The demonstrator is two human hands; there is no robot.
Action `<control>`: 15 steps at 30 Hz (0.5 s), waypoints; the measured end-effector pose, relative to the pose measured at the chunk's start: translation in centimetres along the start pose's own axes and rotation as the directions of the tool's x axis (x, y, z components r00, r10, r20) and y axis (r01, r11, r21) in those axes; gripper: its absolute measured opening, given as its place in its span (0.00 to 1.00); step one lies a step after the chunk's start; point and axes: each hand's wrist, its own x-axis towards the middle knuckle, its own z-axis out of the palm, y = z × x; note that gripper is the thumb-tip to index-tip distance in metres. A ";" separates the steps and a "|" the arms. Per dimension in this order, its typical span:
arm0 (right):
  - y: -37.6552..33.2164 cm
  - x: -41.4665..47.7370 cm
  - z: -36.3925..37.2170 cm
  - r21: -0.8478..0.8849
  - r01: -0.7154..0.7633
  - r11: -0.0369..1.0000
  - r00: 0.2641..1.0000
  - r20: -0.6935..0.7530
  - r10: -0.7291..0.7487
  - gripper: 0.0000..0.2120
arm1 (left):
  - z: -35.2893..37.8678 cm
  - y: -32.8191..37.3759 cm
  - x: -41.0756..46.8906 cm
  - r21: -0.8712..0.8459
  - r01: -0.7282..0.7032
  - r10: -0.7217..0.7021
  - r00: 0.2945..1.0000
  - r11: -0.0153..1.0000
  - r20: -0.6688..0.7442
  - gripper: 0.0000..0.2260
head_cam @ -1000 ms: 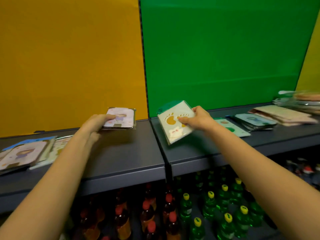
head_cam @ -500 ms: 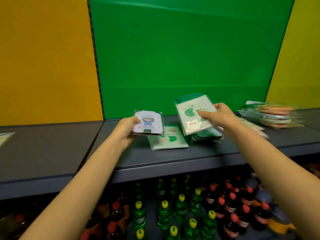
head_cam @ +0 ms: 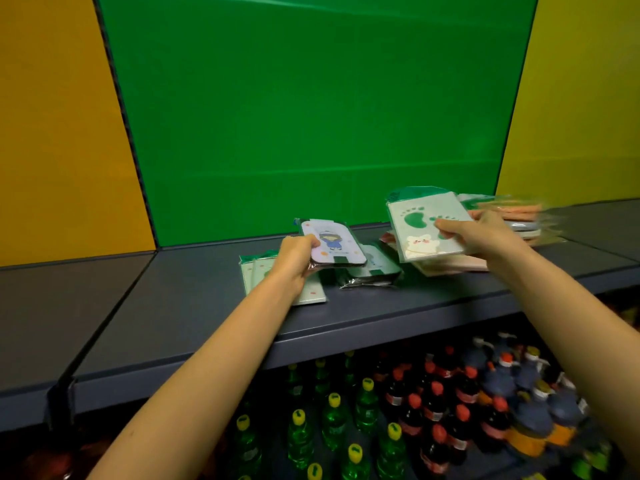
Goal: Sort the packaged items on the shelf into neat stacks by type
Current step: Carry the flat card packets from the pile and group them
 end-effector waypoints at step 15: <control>-1.6 -2.8 17.5 -0.105 -0.008 0.994 0.895 0.442 0.054 0.19 | -13.2 4.9 -2.4 -0.071 -0.147 0.120 0.948 0.987 -0.296 0.12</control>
